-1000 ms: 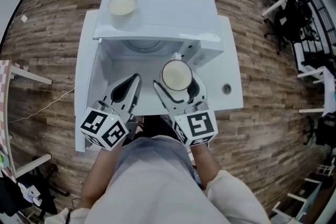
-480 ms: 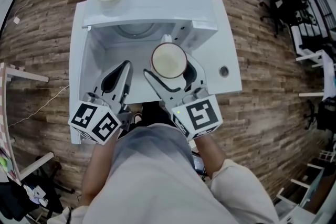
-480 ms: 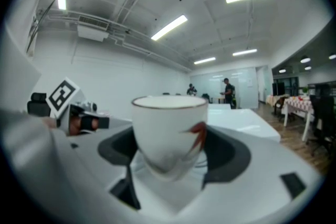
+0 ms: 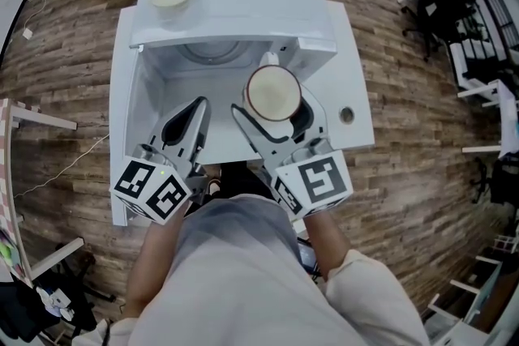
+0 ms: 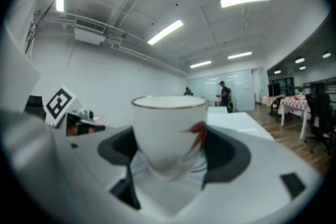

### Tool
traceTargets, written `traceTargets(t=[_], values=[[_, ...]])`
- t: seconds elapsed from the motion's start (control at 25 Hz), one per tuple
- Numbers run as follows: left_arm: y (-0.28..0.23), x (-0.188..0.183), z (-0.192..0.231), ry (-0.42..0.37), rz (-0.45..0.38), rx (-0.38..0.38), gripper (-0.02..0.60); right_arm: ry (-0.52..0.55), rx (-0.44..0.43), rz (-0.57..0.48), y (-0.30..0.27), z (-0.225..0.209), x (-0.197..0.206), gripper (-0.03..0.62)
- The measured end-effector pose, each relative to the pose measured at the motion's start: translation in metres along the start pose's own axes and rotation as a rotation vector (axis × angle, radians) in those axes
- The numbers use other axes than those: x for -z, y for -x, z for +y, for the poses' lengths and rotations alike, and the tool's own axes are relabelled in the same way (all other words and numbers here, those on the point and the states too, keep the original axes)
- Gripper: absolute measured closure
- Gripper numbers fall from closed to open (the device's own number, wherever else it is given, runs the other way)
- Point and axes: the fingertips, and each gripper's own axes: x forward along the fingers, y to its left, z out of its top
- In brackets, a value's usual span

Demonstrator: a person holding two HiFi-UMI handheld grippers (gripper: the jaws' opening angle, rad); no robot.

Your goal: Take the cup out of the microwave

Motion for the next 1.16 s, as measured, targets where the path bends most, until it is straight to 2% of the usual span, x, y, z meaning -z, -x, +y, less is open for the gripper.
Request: traceTargets(t=[1.16], values=[[-0.007, -0.005, 0.01, 0.031, -0.006, -0.002, 0.572, -0.05, 0.026, 0.01, -0.011, -0.017, 0.0, 0.212]])
